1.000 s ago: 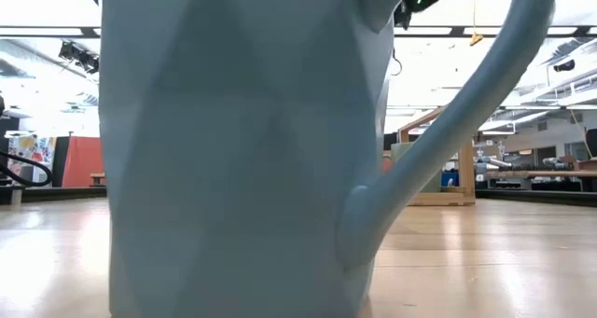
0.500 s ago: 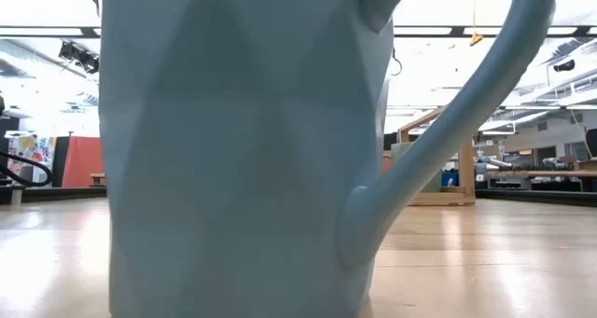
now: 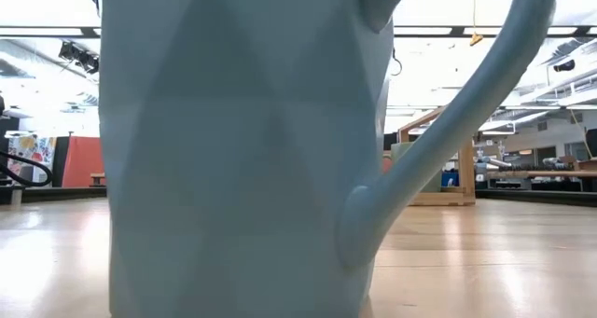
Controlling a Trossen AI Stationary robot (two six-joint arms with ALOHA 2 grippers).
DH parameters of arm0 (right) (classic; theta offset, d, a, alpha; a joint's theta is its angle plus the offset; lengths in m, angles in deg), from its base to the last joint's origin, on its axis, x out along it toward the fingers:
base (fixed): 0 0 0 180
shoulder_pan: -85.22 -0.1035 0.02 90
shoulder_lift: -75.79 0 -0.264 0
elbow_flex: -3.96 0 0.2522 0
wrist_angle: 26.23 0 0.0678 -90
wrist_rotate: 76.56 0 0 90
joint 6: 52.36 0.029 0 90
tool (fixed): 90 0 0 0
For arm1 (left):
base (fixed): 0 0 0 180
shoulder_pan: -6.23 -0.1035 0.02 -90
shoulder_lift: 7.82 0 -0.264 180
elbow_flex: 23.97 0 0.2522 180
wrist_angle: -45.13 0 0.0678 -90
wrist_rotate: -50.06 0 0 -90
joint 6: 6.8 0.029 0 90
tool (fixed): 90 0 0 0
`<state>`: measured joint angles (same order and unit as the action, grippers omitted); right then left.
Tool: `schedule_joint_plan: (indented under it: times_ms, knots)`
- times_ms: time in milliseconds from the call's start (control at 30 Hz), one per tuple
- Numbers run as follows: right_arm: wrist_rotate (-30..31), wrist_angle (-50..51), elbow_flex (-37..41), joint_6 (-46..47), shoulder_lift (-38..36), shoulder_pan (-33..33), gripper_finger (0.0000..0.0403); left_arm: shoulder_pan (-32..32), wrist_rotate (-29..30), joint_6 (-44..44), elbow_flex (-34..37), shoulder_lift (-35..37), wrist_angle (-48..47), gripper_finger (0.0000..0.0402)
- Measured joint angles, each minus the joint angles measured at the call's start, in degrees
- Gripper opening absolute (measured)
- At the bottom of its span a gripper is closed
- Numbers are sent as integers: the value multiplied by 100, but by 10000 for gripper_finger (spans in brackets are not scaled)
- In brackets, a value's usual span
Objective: Place coffee mugs
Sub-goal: Put the blue mug on the shelf
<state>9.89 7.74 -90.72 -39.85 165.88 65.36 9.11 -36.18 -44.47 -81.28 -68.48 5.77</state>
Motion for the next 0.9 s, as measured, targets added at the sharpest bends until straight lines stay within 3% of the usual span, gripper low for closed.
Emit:
schedule_joint_plan:
  times_ms: [300,567,900]
  knots:
    - [154,-385,1,-7,983,-586,165,0,0,0,0,2,-7,176]
    - [251,-787,1,-18,1762,-584,165,0,0,-3,0,2,16,176]
    - [275,-718,1,-16,2128,-547,165,-2,1,-5,0,0,15,176]
